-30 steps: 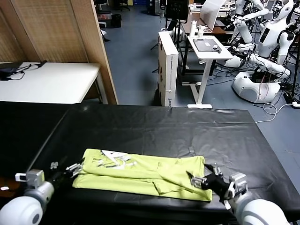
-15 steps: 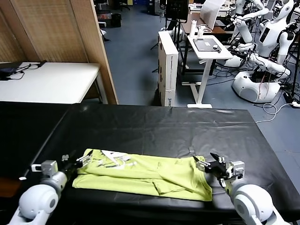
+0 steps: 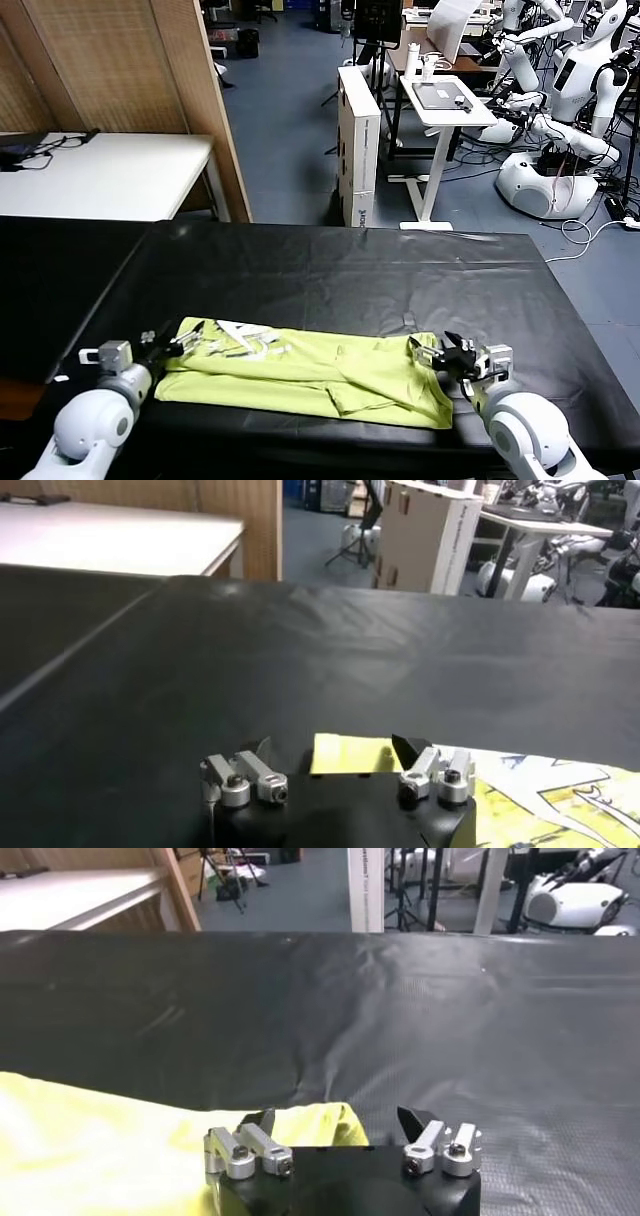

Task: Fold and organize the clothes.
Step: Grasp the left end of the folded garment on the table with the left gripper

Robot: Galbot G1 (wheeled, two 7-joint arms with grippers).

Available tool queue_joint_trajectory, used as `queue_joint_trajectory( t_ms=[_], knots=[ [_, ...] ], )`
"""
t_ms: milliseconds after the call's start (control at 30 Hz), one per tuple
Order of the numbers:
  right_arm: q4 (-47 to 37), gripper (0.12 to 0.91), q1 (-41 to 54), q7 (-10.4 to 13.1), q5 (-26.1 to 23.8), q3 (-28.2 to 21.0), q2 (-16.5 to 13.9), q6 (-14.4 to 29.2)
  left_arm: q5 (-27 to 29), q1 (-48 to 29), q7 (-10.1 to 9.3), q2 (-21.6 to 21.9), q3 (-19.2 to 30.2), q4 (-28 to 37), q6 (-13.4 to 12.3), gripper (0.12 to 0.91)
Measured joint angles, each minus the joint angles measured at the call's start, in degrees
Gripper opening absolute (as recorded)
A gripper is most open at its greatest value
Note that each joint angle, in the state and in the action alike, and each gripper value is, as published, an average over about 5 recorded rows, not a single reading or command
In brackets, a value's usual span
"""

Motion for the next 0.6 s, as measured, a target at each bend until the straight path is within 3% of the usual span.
queue_joint_trajectory(
  t_ms=[100, 233, 500, 600],
  knots=[
    [-0.5, 0.176, 0.4, 0.2, -0.6, -0.4, 0.6, 0.9, 0.1, 0.0, 0.21, 0.0, 0.0, 0.2, -0.3, 0.36],
    [-1.3, 0.145, 1.1, 1.0, -0.9, -0.6, 1.3, 2.6, 1.0, -0.4, 0.64, -0.1, 0.0, 0.6, -0.9, 0.211],
    [-2.9, 0.146, 2.0, 0.4, -0.4, -0.8, 2.2, 6.0, 1.4, -3.1, 0.27, -0.3, 0.4, 2.7, -1.3, 0.146],
    [-2.8, 0.216, 1.6, -1.1, -0.1, -0.3, 1.9, 7.8, 1.3, -3.8, 0.12, -0.5, 0.7, 2.9, -1.1, 0.172]
  ],
)
